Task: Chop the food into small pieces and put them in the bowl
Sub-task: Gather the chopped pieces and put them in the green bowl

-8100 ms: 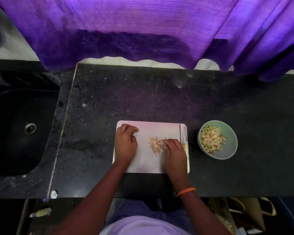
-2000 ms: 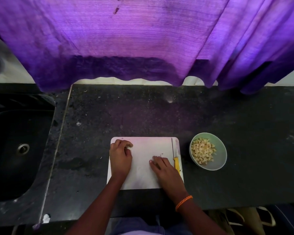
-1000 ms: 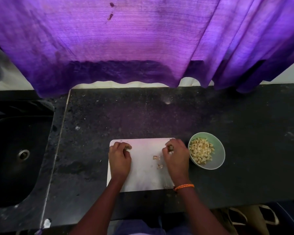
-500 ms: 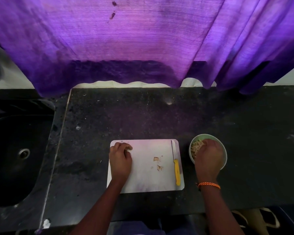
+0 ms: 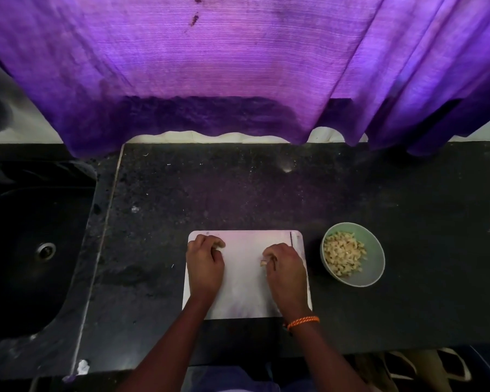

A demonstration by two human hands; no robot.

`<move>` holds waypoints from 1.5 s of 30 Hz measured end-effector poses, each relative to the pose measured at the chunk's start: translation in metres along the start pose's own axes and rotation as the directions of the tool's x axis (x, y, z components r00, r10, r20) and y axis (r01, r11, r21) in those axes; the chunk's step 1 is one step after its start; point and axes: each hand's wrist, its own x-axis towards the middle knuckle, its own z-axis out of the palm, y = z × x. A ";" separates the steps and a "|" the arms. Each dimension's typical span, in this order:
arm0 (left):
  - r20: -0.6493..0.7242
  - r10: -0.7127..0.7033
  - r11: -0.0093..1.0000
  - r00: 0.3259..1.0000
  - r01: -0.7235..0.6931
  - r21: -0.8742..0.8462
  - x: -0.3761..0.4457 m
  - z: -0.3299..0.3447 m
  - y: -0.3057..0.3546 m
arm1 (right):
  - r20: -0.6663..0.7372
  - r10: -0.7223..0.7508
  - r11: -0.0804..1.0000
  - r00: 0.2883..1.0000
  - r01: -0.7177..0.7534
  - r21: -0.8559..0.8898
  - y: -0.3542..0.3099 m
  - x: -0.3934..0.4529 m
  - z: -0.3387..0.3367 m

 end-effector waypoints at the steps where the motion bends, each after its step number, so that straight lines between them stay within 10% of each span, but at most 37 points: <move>1: 0.004 -0.002 1.000 1.000 0.001 0.003 0.000 -0.001 -0.002 | 0.025 -0.012 0.998 1.000 0.014 -0.061 0.004 0.000 0.007; 7: 0.010 -0.001 1.000 1.000 0.001 -0.010 -0.001 -0.001 -0.003 | 0.172 -0.121 0.904 0.978 0.180 -0.387 0.024 -0.018 0.030; 18: 0.001 -0.009 1.000 1.000 0.009 -0.006 -0.001 0.001 -0.003 | 0.425 -0.419 0.702 0.802 0.583 -0.409 0.047 -0.045 0.008; 45: -0.046 -0.013 1.000 0.999 0.013 0.001 -0.003 0.003 0.001 | 0.481 -0.101 0.797 0.871 0.360 -0.484 0.011 -0.026 -0.005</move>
